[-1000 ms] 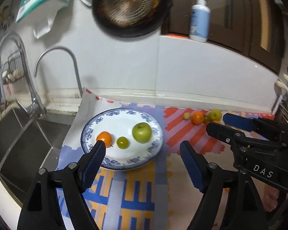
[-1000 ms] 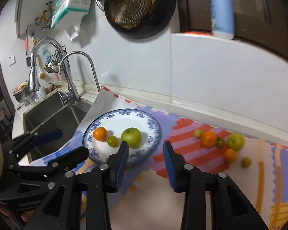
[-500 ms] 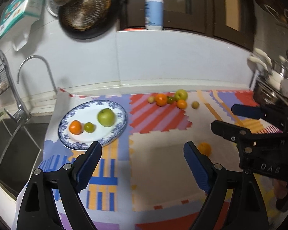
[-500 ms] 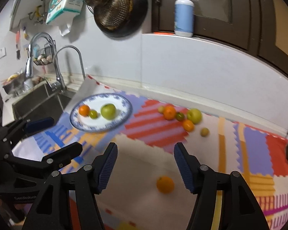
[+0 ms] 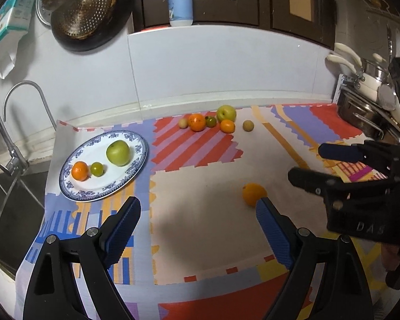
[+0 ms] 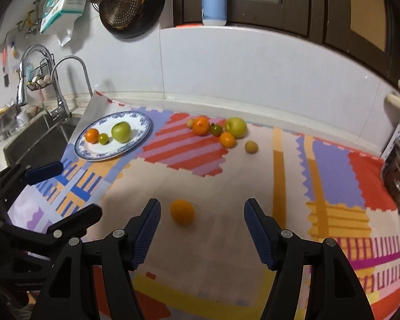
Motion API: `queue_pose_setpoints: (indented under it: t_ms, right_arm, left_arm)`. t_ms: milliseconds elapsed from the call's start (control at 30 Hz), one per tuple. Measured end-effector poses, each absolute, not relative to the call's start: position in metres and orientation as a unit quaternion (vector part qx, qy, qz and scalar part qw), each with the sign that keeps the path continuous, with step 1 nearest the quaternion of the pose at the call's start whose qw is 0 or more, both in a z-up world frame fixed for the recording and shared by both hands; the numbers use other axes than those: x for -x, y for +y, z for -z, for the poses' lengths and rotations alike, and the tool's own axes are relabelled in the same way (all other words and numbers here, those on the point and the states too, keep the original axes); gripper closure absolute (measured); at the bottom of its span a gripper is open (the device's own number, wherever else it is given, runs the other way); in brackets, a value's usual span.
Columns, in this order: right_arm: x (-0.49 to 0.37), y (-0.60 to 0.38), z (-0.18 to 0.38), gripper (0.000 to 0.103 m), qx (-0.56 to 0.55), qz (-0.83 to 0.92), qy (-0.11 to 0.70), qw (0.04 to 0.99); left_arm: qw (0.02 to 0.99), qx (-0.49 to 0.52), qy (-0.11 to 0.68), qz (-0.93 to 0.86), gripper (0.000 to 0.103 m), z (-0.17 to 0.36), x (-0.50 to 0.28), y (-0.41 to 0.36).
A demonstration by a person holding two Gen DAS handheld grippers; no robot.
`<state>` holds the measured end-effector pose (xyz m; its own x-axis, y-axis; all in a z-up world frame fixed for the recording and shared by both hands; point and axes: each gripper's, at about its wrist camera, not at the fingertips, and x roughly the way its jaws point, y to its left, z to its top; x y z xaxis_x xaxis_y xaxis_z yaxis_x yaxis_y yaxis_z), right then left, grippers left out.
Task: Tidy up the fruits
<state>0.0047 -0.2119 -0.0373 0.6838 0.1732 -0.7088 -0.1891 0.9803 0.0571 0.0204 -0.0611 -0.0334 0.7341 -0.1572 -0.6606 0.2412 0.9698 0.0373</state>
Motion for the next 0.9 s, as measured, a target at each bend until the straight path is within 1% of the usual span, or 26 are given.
queue_pose_setpoints:
  t_ms: [533, 633, 700, 800, 833, 867, 900]
  right_arm:
    - [-0.053, -0.179, 0.104, 0.039, 0.029, -0.153, 0.454, 0.877]
    - [-0.062, -0.177, 0.114, 0.047, 0.028, -0.154, 0.467, 0.87]
    - [-0.067, -0.178, 0.119, 0.048, 0.026, -0.151, 0.47, 0.869]
    - [-0.072, -0.179, 0.122, 0.059, 0.025, -0.151, 0.471, 0.869]
    - [-0.074, -0.18, 0.123, 0.064, 0.024, -0.153, 0.472, 0.868]
    - [-0.075, -0.18, 0.124, 0.067, 0.023, -0.155, 0.474, 0.867]
    - [-0.076, -0.181, 0.125, 0.068, 0.023, -0.155, 0.474, 0.867]
  left_arm:
    - [0.905, -0.045, 0.419, 0.052, 0.014, 0.082, -0.056, -0.034]
    - [0.903, -0.044, 0.424, 0.05, 0.014, 0.085, -0.06, -0.034]
    - [0.902, -0.045, 0.427, 0.051, 0.014, 0.088, -0.063, -0.034]
    - [0.899, -0.045, 0.433, 0.052, 0.014, 0.091, -0.068, -0.034]
    - [0.898, -0.044, 0.434, 0.053, 0.014, 0.091, -0.069, -0.034]
    - [0.898, -0.044, 0.435, 0.054, 0.014, 0.092, -0.07, -0.035]
    - [0.898, -0.046, 0.434, 0.054, 0.014, 0.092, -0.071, -0.035]
